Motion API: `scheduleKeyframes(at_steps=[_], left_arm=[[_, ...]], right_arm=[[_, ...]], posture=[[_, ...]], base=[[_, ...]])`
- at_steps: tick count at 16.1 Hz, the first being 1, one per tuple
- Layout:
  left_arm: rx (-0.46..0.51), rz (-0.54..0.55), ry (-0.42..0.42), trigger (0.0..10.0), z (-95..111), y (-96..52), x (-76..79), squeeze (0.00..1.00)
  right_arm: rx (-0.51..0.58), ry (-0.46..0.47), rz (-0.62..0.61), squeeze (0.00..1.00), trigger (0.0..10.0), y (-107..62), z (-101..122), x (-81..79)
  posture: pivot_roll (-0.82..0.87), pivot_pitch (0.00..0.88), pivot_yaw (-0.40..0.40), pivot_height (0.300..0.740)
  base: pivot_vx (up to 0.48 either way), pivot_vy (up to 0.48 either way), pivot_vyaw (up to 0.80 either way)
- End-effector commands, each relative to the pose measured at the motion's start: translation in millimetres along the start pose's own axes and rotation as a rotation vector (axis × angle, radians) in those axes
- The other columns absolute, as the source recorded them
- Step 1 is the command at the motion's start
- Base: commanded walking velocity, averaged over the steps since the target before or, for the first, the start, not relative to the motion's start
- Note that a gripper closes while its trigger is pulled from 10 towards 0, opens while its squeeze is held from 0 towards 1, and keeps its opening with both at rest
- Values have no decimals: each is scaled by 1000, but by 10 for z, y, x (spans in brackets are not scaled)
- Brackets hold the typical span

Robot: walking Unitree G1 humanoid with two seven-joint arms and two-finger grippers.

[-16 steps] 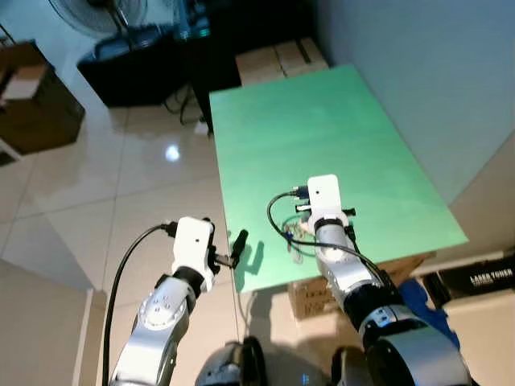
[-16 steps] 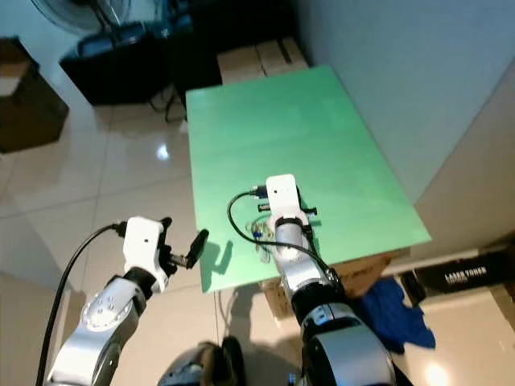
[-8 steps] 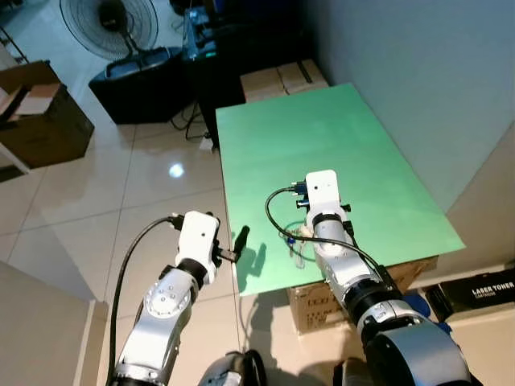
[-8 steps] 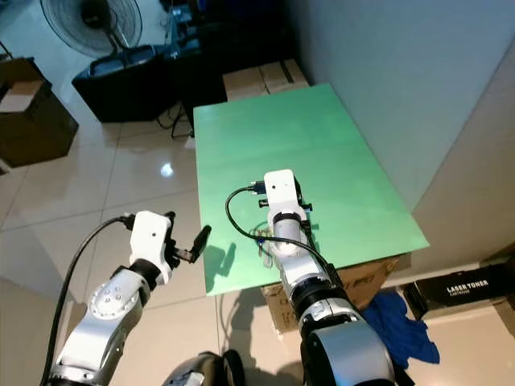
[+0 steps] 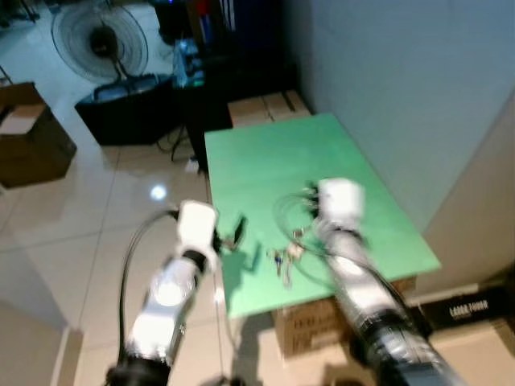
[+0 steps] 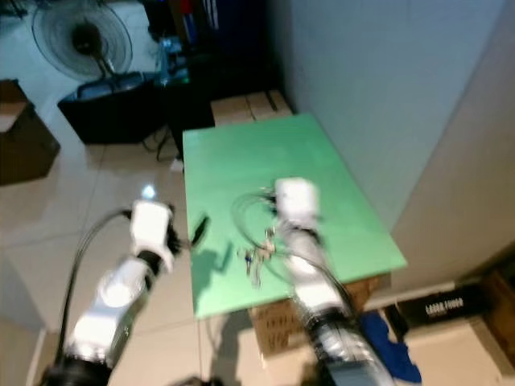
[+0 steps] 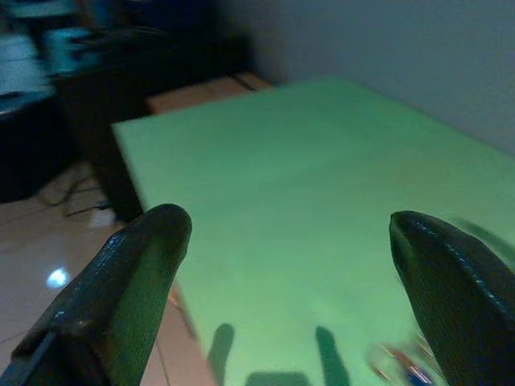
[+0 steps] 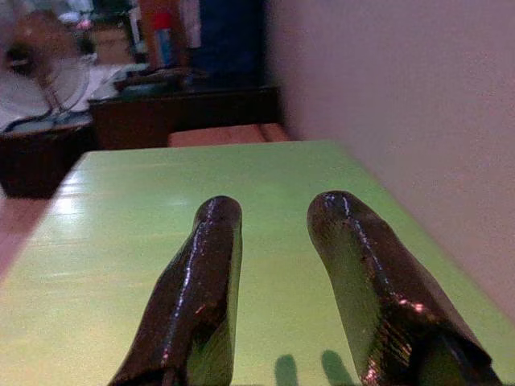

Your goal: Hang keys on a hook

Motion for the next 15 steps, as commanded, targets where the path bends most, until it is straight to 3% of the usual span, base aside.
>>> scheduleKeyframes(at_steps=[1,3,4,6,10,15], left_arm=[[-30,83,-27,10000,-104,-38,-236,0],[-25,142,-95,10000,-114,-37,-426,0],[-22,158,-122,10000,-114,-31,-489,0],[-20,156,-147,10000,-127,-1,-508,0],[-31,96,-132,10000,-142,119,-338,0],[-47,40,-114,10000,-206,208,-140,0]], right_arm=[[22,5,11,0,10000,-66,91,107],[29,34,-25,0,10000,-344,62,376],[39,48,-50,0,10000,-415,36,437],[45,49,-47,0,10000,-428,47,397],[10,29,7,0,10000,-402,55,216],[-45,-43,59,0,10000,-307,27,195]], posture=[[-185,0,115,740],[-218,0,136,740],[-237,0,159,740],[-257,0,185,740],[-295,0,216,740],[-345,0,220,740]], base=[[0,0,0],[0,0,0],[0,0,0],[0,0,0],[0,0,0],[0,0,0]])
Point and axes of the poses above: a point about 5 cm out from each wrist's last joint towards the gripper, its own y axis pointing out of the wrist towards the gripper, its own z axis along the axis of the wrist's last joint, x = y × z, the point moved 6 cm from there along y, pointing out of the wrist towards the gripper, and after that the axes turned 9 degrees about y, right-handed, at the moved point
